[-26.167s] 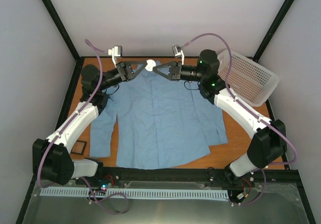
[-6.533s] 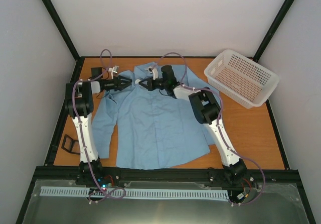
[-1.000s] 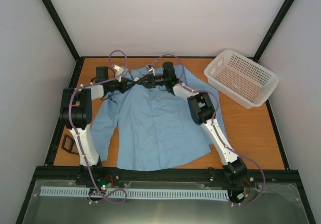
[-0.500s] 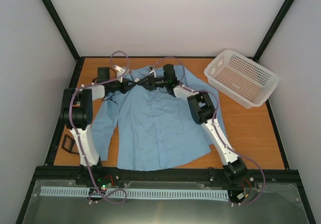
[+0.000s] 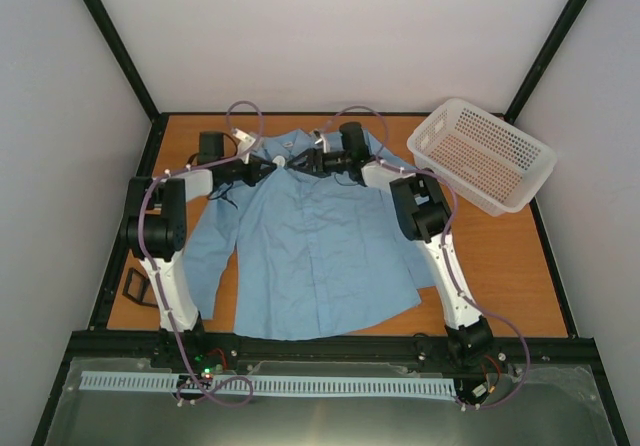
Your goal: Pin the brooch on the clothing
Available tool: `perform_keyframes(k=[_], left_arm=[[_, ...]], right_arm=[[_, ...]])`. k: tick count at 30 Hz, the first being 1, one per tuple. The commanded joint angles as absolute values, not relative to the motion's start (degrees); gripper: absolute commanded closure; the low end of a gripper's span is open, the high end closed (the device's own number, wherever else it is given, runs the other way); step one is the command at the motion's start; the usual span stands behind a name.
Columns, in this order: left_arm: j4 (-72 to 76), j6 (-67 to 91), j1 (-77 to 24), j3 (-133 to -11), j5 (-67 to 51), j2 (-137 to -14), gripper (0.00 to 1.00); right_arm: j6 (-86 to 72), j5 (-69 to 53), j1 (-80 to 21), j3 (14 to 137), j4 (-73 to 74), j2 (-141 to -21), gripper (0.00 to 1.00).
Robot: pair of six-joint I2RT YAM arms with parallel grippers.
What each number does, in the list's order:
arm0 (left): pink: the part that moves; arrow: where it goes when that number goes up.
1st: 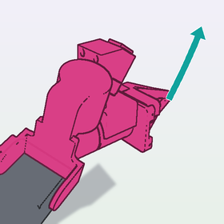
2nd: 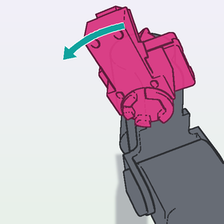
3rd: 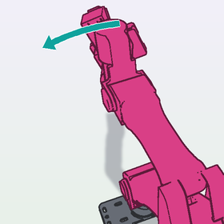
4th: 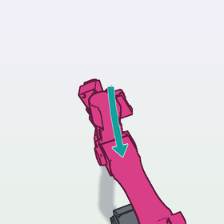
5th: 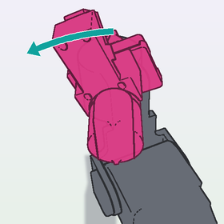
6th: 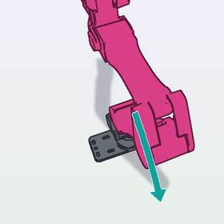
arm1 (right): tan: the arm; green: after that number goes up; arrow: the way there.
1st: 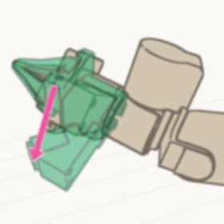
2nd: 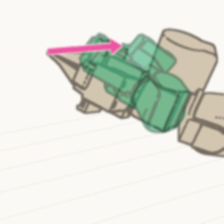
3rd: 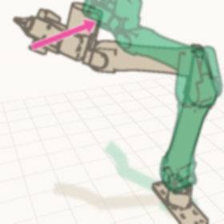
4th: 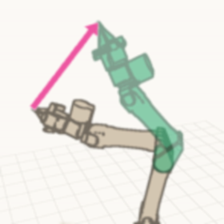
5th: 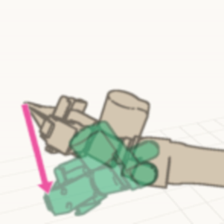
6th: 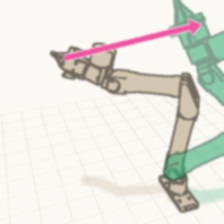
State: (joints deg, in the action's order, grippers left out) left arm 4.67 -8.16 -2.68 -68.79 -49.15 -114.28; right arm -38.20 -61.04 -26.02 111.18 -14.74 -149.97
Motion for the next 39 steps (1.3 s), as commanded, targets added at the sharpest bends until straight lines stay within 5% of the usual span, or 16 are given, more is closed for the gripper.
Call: perform_keyframes(k=[1, 4, 16, 23, 26, 29, 39], left_arm=[[1.83, -10.38, -2.55, -71.80, -45.33, -112.40, 0.96], [0.25, -11.16, -2.50, -72.09, -42.79, -111.80, 0.96], [2.39, -24.14, -9.66, -64.90, -6.43, -107.60, 0.92], [10.16, -28.69, -14.84, -56.23, 2.63, -102.79, 0.91], [10.78, -28.19, -15.71, -53.34, 2.02, -100.34, 0.82], [6.96, -22.59, -15.58, -53.48, -1.53, -97.31, 0.57], [-7.45, 10.78, -6.03, -57.99, -24.65, -87.07, 0.20]], right_arm=[[-30.42, -59.87, -25.00, 110.03, -8.62, -143.91, 0.18], [-29.06, -60.32, -24.90, 108.41, -7.25, -141.51, 0.00], [-31.35, -40.78, -21.46, 107.00, 13.45, -138.41, 0.00], [-29.80, -40.34, -19.79, 105.59, 20.13, -136.22, 0.00], [-27.26, -40.07, -19.62, 105.04, 22.64, -134.16, 0.00], [-26.52, -41.06, -19.60, 104.43, 23.75, -132.54, 0.00], [-23.11, -34.41, -21.49, 106.07, 26.50, -130.51, 0.00]])
